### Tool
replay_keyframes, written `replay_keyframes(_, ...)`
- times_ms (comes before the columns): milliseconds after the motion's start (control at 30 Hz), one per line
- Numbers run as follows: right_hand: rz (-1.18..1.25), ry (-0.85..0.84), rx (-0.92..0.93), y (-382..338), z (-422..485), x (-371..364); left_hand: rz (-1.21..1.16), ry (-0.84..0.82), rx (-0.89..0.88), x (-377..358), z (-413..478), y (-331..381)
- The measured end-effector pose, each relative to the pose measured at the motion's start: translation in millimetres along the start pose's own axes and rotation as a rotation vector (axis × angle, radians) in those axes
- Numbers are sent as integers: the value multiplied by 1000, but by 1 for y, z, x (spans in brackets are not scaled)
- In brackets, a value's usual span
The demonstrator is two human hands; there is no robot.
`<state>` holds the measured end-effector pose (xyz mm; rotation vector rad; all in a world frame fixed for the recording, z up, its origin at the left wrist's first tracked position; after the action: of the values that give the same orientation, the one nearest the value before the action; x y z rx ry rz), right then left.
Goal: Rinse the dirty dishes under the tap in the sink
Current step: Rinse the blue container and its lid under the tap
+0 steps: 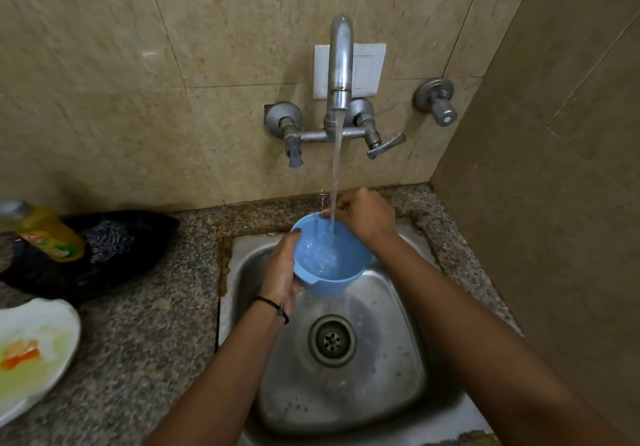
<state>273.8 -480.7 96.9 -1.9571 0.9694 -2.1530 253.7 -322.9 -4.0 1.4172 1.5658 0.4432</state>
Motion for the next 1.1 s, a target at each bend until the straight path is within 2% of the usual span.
replay_keyframes(233, 66, 8, -54, 16, -12, -18, 4, 169, -69, 29, -3, 8)
replay_keyframes(333, -78, 42, -23, 13, -23, -18, 6, 193, -97, 30, -4, 12)
replay_keyframes(367, -182, 91, 51, 5, -28, -15, 13, 197, -94, 30, -4, 11)
replay_keyframes(433, -346, 186, 344, -26, -44, -17, 22, 198, -76, 30, -1, 7)
replay_keyframes(467, -387, 155, 504, -41, -51, -25, 28, 197, -69, 30, -1, 7)
replay_keyframes(533, -364, -125, 692, -53, -57, -54, 42, 177, -54, 27, 3, 6)
replay_keyframes(567, -345, -257, 682, -51, -56, -67, 52, 159, -41, 24, 3, 4)
replay_keyframes(600, -306, -325, 590, -46, -51, -74, 61, 136, -19, 19, 2, 0)
replay_keyframes(667, -197, -334, 378, -35, -40, -83, 42, 86, 22, 10, 1, -12)
replay_keyframes(700, -154, -330, 328, -36, -40, -86, 15, 74, 36, 8, 1, -18)
replay_keyframes(833, -38, -584, 323, -42, -71, -107, -37, 111, 44, 19, 0, -22)
replay_keyframes(933, -156, -789, 355, -23, -91, -99, 2, 73, 65, 27, 0, -21)
replay_keyframes(967, -261, -785, 362, -12, -89, -95, 31, 69, 56, 28, 0, -19)
replay_keyframes(1033, -539, -635, 441, -3, -79, -82, 63, 59, 46, 24, -1, -18)
replay_keyframes(1100, -612, -489, 570, -10, -74, -85, 57, 53, 45, 17, 0, -18)
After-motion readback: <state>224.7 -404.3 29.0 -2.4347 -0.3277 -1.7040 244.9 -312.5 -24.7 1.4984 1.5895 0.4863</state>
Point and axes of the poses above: each hand's wrist, its own z-axis towards the middle knuckle, its own x-axis out of the back of the hand, y = z × x, the point moved 9 cm from there along z, towards the middle knuckle
